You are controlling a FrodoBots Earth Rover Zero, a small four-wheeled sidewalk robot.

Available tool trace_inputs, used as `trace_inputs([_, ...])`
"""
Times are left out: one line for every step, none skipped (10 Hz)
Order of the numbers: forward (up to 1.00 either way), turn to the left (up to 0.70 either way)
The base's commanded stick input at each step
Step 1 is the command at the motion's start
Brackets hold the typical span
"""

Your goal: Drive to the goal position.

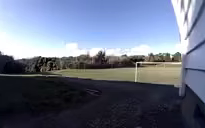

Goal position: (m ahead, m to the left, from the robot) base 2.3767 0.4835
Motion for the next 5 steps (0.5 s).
trace_inputs([0.04, 0.0])
trace_inputs([0.04, 0.0])
trace_inputs([0.04, 0.0])
trace_inputs([0.04, 0.0])
trace_inputs([0.04, 0.0])
